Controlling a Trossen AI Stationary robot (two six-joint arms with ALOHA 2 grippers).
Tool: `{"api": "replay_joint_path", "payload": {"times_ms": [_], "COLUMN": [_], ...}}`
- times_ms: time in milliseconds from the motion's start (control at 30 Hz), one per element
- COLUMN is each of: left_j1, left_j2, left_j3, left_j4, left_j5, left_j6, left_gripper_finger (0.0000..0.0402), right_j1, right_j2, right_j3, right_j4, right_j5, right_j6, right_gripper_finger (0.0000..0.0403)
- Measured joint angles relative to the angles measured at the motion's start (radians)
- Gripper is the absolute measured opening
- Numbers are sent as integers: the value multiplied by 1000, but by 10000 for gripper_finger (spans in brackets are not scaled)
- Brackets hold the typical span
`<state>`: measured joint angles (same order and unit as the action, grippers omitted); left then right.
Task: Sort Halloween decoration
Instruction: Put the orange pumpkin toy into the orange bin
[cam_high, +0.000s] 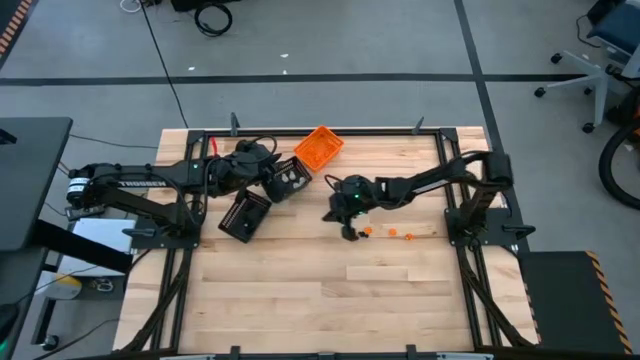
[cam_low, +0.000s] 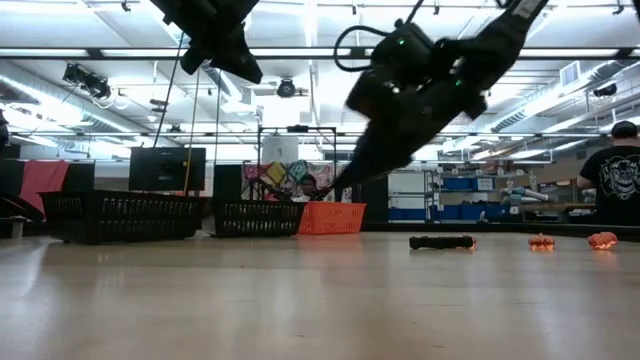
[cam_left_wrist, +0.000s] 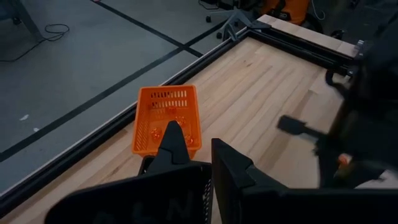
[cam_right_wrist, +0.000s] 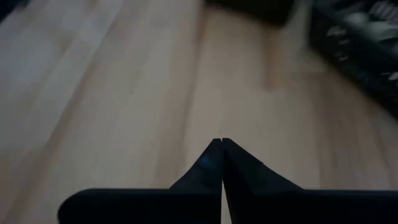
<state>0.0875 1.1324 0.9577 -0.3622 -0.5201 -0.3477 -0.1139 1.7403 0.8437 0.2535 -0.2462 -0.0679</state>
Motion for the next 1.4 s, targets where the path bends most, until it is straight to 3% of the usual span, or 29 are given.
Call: {"api": "replay_joint_path", "payload": {"times_ms": [100, 233, 567, 700, 1033, 1200, 1400], "left_j1": [0, 0, 0, 0, 0, 0, 0], "left_j2": [0, 0, 0, 0, 0, 0, 0], "left_j3": [0, 0, 0, 0, 0, 0, 0], "left_j4": [0, 0, 0, 0, 0, 0, 0], "left_j5": [0, 0, 1, 1, 1, 1, 1], "left_j6": [0, 0, 0, 0, 0, 0, 0], "left_gripper_finger": [0, 0, 0, 0, 0, 0, 0], "right_j1": [1, 3, -76, -80, -2, 69, 140], "right_j2": [-68, -135, -215, -231, -279, -316, -342], "right_j3": [0, -2, -2, -2, -73, -87, -126], "right_j4": [-201, -453, -881, -1040, -1086, -1050, -996], "right_j5": [-38, 10, 26, 80, 155, 257, 260], "right_j6": [-154, -266, -321, -320, -187, -63, 22], "right_gripper_finger": [23, 38, 135, 169, 180, 180, 182]}}
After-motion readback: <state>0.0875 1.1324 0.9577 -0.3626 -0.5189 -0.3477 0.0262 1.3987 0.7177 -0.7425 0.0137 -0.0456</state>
